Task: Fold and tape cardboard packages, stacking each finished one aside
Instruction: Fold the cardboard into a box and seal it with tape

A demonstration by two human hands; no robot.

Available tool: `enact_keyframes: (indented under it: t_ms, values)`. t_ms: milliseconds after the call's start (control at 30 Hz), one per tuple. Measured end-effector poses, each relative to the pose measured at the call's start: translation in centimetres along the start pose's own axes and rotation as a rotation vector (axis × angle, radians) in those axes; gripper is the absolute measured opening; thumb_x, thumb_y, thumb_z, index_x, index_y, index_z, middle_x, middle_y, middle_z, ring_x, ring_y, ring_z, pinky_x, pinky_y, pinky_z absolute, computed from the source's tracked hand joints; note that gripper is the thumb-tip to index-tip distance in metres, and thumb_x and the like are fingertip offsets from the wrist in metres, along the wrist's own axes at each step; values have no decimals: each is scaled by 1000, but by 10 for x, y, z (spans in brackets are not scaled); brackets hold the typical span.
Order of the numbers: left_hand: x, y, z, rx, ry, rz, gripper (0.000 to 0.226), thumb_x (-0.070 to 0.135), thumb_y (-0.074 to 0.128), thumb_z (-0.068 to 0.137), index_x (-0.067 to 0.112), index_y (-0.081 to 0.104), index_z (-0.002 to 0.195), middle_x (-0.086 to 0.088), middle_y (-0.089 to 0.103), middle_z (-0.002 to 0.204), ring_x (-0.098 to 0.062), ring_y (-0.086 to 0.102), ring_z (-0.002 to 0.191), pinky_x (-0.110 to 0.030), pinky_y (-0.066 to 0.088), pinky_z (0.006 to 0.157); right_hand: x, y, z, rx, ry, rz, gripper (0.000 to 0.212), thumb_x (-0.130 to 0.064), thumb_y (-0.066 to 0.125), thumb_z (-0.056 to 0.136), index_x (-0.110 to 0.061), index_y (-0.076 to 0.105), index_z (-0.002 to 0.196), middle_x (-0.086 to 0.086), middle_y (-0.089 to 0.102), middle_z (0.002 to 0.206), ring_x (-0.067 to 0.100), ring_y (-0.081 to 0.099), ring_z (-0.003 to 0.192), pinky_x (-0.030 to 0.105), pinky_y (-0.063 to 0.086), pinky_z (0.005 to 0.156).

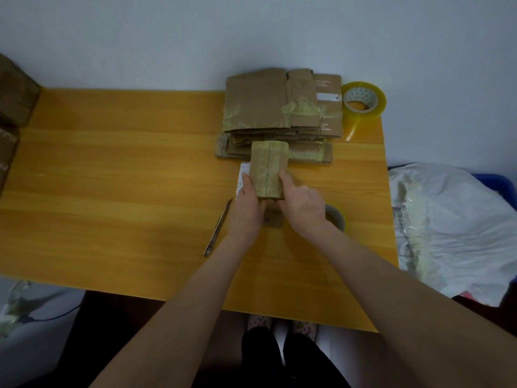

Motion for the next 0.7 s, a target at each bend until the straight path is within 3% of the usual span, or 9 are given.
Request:
enact_keyframes:
  t_ms: [133, 267, 400, 467, 533, 567, 633, 700]
  values:
    - [-3, -4, 8, -25, -11, 131, 68, 28, 52, 97, 4, 14, 148, -17, 59, 120, -32, 60, 104, -36, 46, 76, 0, 5, 6, -18, 2, 57, 57, -31, 57, 94, -19, 26, 140, 15, 66, 106, 36, 64, 92, 42, 50, 75]
    - [-17, -7, 10, -97, -14, 35, 43, 18, 47, 99, 12, 36, 140, -14, 63, 117, -30, 61, 100, -37, 49, 76, 4, 6, 3, -94, 6, 65, 66, -20, 56, 95, -22, 16, 147, 17, 63, 111, 35, 61, 96, 40, 46, 73]
    - [-6, -7, 8, -52, 13, -251, 73, 33, 65, 87, 6, 27, 144, -11, 49, 135, -27, 50, 120, -41, 48, 95, 1, 8, 4, -86, 10, 73, 68, -22, 57, 95, -22, 14, 146, 16, 64, 111, 34, 62, 95, 41, 48, 75]
    - [0, -4, 10, 20, -68, -289, 75, 39, 63, 88, 3, 27, 144, -14, 47, 137, -30, 47, 124, -47, 46, 96, 1, 10, 5, -96, 4, 107, 66, -29, 58, 94, -24, 16, 146, 14, 65, 112, 34, 63, 95, 41, 50, 75]
    - [1, -4, 12, 54, -129, -315, 60, 34, 55, 94, 2, 33, 140, -13, 51, 129, -29, 51, 118, -38, 49, 89, 8, 6, 6, -78, 45, 228, 60, -41, 57, 93, -29, 26, 143, 9, 64, 114, 31, 63, 95, 41, 54, 76]
    - [0, -5, 13, 67, -130, -336, 48, 30, 49, 98, 2, 39, 135, -11, 55, 121, -27, 55, 109, -29, 47, 79, 12, 3, 6, -41, 88, 324, 56, -46, 56, 92, -31, 31, 140, 7, 64, 114, 30, 63, 95, 42, 55, 77]
    - [0, -9, 11, 78, -128, -390, 33, 23, 38, 102, 4, 49, 127, -9, 60, 109, -22, 56, 92, -21, 36, 64, 14, 3, 6, 15, 167, 427, 56, -49, 55, 92, -32, 31, 140, 7, 65, 112, 29, 64, 94, 45, 56, 78]
    - [-4, -7, 13, 46, -163, -487, 35, 24, 33, 104, 5, 52, 126, -10, 62, 112, -21, 56, 93, -24, 39, 69, 9, 9, 6, 11, 195, 408, 60, -47, 52, 94, -33, 24, 144, 9, 65, 111, 31, 64, 94, 47, 55, 80]
Point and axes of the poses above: each hand's wrist, its own z-axis towards the middle knuckle, its own y-axis out of the palm, x = y × z, the point moved 6 cm from there along z, towards the middle knuckle
